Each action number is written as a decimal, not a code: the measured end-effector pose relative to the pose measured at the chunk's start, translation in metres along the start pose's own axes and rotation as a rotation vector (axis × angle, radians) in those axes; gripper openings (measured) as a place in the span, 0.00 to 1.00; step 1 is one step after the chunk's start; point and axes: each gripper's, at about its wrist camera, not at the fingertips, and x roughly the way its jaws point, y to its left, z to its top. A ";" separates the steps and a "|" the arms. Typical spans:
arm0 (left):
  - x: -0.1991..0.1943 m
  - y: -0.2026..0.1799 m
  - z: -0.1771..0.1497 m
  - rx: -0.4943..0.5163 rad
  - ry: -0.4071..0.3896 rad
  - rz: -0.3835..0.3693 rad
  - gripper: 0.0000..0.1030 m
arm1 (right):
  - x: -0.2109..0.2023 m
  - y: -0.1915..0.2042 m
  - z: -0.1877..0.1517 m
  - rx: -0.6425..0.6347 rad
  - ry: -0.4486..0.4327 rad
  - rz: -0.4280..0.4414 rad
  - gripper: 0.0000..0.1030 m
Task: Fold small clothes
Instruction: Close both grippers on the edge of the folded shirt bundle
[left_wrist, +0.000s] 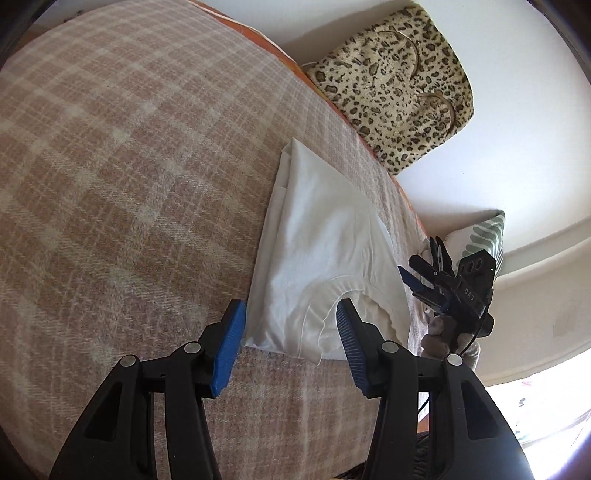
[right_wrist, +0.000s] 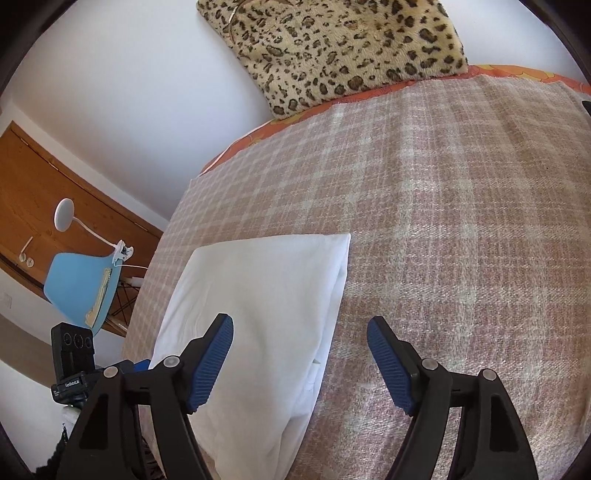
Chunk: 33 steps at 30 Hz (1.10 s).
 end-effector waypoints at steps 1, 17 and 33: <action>0.000 0.003 -0.001 -0.017 0.002 -0.006 0.49 | 0.002 0.000 0.001 0.001 0.004 0.003 0.76; 0.021 0.011 -0.015 -0.114 0.013 -0.077 0.49 | 0.022 -0.015 0.023 0.102 -0.004 0.141 0.69; 0.028 0.009 -0.007 -0.075 -0.009 -0.076 0.45 | 0.033 -0.020 0.029 0.138 -0.004 0.234 0.53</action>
